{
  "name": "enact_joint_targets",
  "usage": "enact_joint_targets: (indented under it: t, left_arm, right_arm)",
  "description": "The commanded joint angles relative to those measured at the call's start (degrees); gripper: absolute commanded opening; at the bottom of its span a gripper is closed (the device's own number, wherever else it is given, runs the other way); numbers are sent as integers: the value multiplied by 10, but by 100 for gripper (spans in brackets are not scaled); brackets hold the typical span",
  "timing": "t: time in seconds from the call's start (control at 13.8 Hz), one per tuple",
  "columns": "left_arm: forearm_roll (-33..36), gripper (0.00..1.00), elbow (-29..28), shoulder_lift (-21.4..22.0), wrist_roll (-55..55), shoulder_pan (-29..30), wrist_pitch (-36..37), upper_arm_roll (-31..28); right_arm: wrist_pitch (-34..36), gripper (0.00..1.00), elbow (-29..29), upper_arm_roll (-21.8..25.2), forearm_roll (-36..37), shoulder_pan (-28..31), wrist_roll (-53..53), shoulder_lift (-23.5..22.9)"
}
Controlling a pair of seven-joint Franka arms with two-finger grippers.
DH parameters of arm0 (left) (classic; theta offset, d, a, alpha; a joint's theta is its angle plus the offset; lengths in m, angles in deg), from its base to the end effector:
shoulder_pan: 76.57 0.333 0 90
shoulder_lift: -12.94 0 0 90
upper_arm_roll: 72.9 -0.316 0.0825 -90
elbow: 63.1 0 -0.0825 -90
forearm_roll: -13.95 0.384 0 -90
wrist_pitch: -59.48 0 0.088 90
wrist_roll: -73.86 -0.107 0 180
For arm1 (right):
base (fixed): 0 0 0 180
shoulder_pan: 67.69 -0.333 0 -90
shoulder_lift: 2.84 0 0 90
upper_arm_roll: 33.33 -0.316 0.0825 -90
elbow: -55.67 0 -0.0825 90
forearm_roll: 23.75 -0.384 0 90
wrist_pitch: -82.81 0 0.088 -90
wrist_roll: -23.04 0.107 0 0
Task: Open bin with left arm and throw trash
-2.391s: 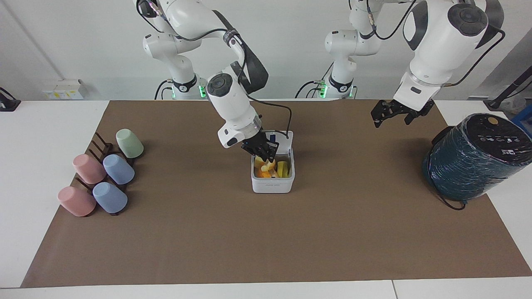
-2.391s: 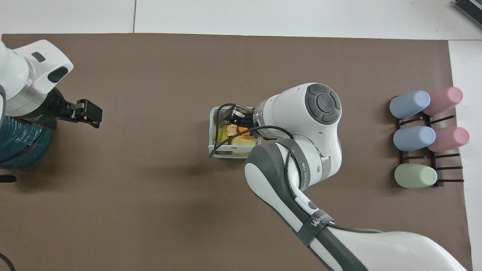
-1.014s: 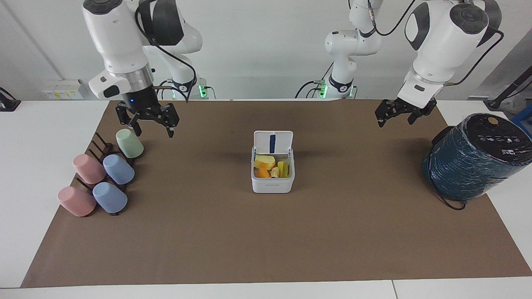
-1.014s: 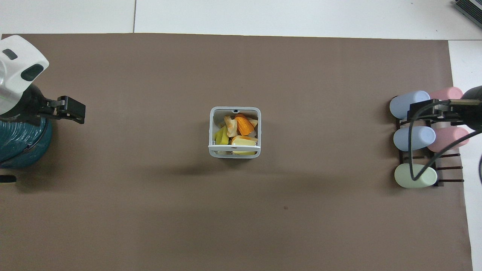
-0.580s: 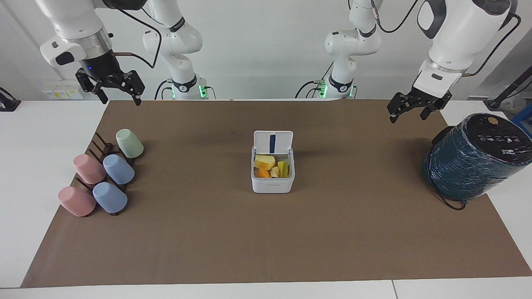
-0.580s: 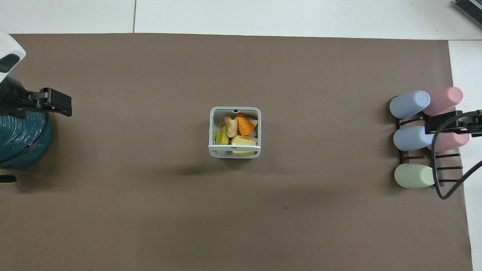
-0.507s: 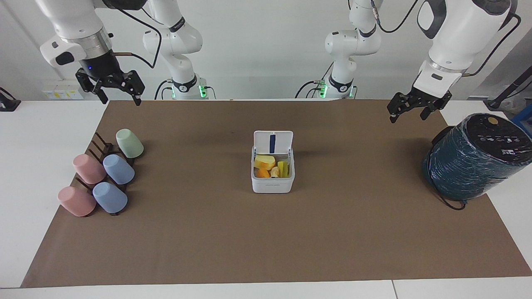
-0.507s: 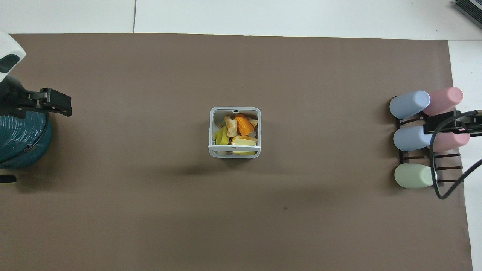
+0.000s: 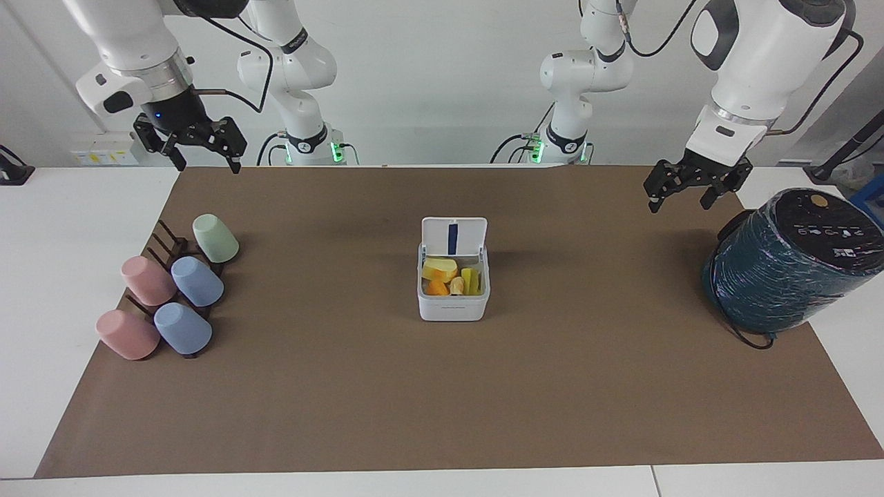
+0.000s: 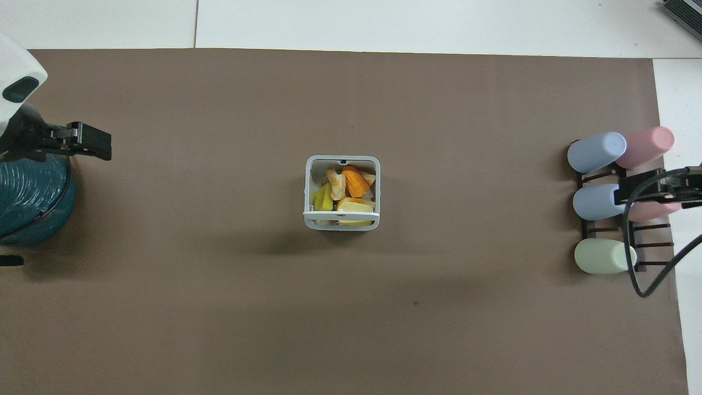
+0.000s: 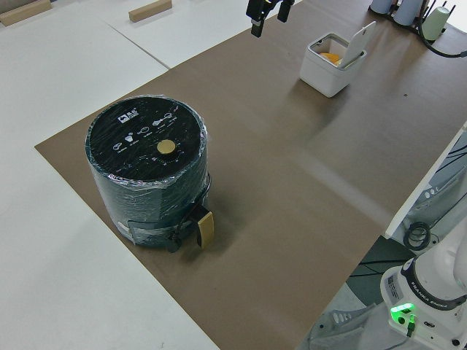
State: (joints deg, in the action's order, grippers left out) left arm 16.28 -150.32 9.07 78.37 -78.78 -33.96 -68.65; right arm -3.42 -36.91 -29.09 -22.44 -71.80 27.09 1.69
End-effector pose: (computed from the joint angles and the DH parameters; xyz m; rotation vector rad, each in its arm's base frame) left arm 0.5783 -0.0598 0.6148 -3.1088 0.0550 -0.0691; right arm 0.5229 -0.0054 0.6402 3.1210 -0.1152 -0.0490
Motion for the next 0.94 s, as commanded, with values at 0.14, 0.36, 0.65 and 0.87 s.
enact_joint_targets:
  t: [0.14, 0.36, 0.65, 0.87]
  left_arm:
    - [0, 100, -16, 12, -13, 4, -16, 4]
    - [-15, 100, -17, 12, -40, -2, -16, 5]
    - [-23, 100, -18, 13, -47, -3, -11, 4]
    - [-23, 100, -18, 12, -47, -3, -10, 4]
  right_arm:
    - [4, 100, -2, -4, -4, 5, -14, 4]
    - [4, 100, -2, -6, -4, 2, -15, 7]
    - [4, 100, -2, -6, -4, 2, -15, 8]
    - [4, 100, -2, -6, -4, 2, -15, 8]
